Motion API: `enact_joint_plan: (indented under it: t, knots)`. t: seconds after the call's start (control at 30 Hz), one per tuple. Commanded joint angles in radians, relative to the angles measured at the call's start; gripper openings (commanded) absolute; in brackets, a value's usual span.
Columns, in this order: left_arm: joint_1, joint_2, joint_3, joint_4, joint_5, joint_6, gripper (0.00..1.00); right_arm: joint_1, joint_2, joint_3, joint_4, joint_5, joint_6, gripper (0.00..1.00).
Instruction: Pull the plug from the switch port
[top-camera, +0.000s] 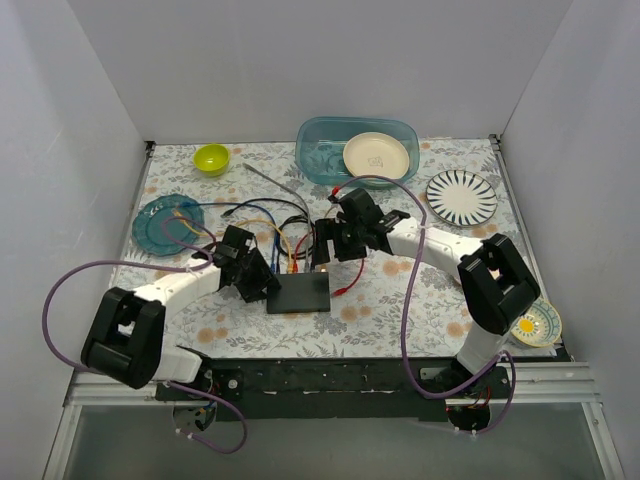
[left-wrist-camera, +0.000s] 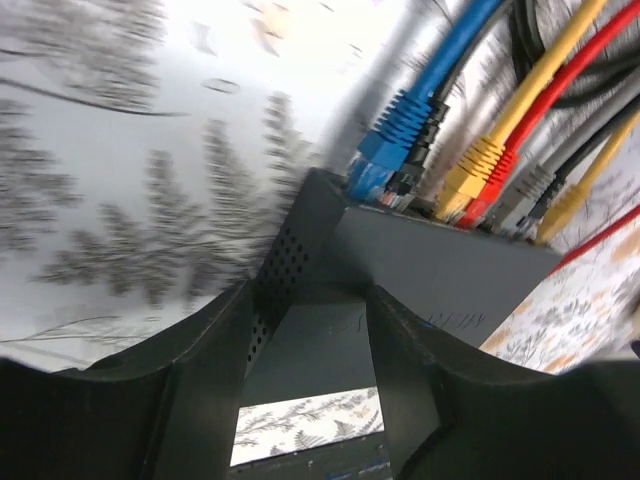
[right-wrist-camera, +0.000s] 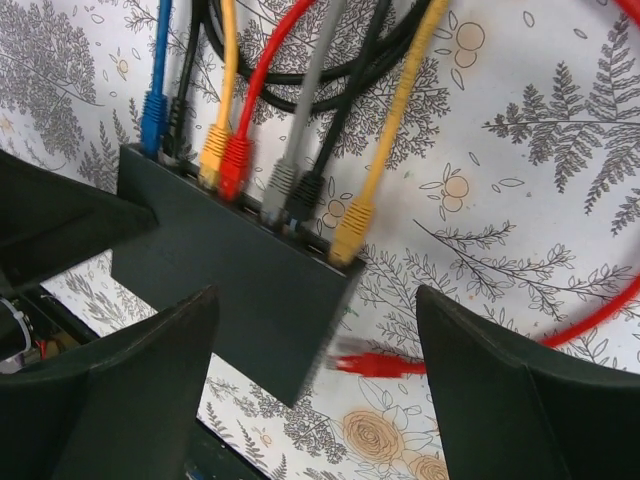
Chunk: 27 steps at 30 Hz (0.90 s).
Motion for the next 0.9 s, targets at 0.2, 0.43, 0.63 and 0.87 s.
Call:
enact_joint_plan:
  t: [0.2,0.43,0.63,0.87]
  knots:
    - [-0.109,0.045,0.139,-0.061,-0.050,0.028,0.60,0.007,0.056,0.081,-0.041,0.099,-0.050,0.84]
    - [-0.111,-0.156,0.124,-0.143,-0.072,-0.010,0.61,-0.031,0.116,0.109,-0.080,0.159,-0.074,0.67]
    - [-0.186,-0.228,0.027,-0.051,0.100,0.042,0.54,-0.034,0.157,0.085,-0.083,0.129,-0.090,0.49]
    - [-0.353,-0.221,-0.007,-0.017,0.165,0.071,0.45,-0.033,0.142,0.023,-0.055,0.115,-0.099,0.47]
